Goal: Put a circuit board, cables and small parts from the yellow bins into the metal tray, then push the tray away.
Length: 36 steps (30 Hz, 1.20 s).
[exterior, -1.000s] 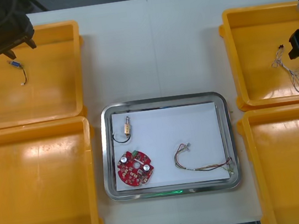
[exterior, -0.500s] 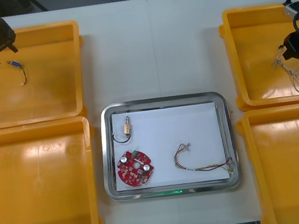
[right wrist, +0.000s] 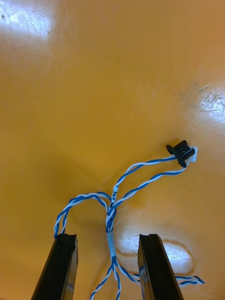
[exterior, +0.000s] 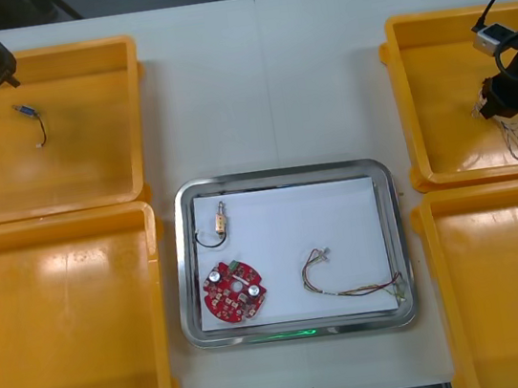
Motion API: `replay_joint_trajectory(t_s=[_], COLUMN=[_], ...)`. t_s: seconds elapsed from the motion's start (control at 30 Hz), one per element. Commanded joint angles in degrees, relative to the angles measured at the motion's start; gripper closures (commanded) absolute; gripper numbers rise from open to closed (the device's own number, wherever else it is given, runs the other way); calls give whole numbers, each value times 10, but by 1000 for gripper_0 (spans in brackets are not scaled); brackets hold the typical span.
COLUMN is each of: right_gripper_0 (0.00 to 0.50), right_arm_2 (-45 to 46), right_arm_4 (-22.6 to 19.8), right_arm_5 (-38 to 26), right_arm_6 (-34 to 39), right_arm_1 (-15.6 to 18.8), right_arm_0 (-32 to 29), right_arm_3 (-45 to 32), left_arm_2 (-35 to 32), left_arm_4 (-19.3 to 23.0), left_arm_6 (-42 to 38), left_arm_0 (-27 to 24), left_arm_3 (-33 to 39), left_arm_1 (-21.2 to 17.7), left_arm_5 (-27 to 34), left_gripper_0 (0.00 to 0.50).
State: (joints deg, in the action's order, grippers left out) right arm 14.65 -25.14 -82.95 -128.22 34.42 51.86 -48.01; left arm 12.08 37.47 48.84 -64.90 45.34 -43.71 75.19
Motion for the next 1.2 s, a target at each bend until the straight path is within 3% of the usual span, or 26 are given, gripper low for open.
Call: replay_joint_trajectory(t_s=[0.03,1.2], right_gripper_0=[129,127], right_arm_2=[-9,-15], right_arm_4=[-10,-45], right_arm_5=[16,63], right_arm_6=[-12,-21], right_arm_1=[18,22], right_arm_0=[3,-53], right_arm_3=[-8,-8], left_arm_2=[-21,20], left_arm_4=[-13,-52], left_arm_6=[-38,8], left_arm_0=[-36,-35], left_arm_3=[-24,-166], left_arm_1=[14,75], left_arm_5=[-39,-269], left_gripper_0=[0,0])
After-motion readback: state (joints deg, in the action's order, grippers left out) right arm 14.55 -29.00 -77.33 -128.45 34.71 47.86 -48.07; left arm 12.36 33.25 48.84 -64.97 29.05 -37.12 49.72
